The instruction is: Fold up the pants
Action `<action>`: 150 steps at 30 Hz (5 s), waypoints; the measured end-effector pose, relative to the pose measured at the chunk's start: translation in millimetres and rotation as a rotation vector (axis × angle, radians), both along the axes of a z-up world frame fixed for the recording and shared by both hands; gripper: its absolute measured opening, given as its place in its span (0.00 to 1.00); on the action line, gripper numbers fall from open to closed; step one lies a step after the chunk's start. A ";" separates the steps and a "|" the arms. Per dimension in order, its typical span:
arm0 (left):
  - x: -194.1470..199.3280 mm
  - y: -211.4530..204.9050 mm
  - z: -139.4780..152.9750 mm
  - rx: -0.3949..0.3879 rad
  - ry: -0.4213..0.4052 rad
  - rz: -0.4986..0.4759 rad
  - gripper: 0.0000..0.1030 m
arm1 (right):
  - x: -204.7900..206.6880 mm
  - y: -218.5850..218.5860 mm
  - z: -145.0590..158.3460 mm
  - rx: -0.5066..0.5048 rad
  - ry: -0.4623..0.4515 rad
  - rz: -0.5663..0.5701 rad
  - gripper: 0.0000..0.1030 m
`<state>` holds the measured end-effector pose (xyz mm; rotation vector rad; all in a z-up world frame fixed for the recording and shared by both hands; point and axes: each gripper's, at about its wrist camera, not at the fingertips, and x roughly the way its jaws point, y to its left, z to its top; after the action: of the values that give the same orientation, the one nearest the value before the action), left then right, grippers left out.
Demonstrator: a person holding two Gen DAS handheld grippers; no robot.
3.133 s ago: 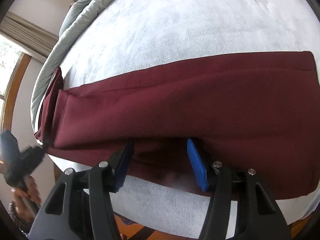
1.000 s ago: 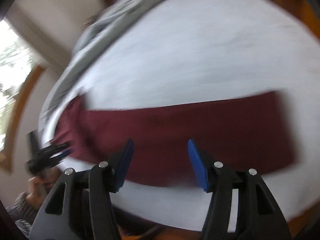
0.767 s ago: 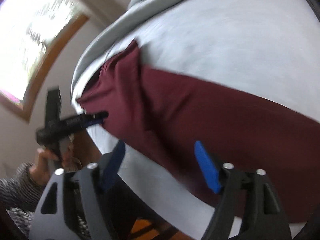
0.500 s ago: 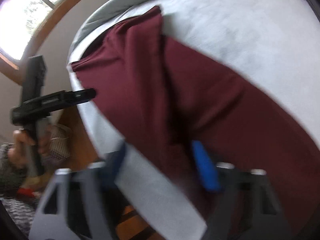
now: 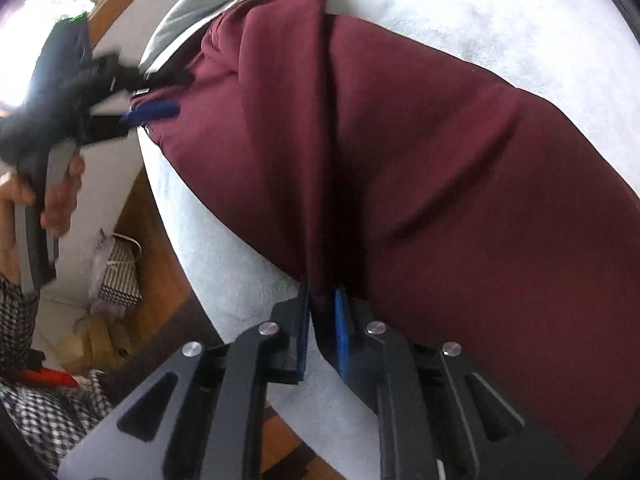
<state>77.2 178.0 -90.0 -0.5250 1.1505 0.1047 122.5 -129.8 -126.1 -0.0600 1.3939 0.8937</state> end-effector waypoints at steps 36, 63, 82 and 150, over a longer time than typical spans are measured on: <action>194.4 6.1 3.6 0.365 0.315 -0.133 0.10 | 22.9 -29.4 12.8 0.123 0.028 -0.191 0.47; -23.5 134.5 -41.0 -0.255 -0.214 0.415 0.55 | 6.8 -73.7 32.6 0.098 0.013 -0.378 0.64; -40.7 109.8 -28.6 0.132 -0.125 0.327 0.42 | -0.5 -98.5 40.3 0.069 -0.002 -0.445 0.67; 26.8 -222.5 -53.4 0.026 0.022 -0.409 0.56 | -61.2 -426.6 -21.3 0.429 0.076 -1.209 0.59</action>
<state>104.0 -44.5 -143.4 -0.2578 1.2546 -0.2282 61.3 -556.4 -147.4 1.0439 0.9968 0.1355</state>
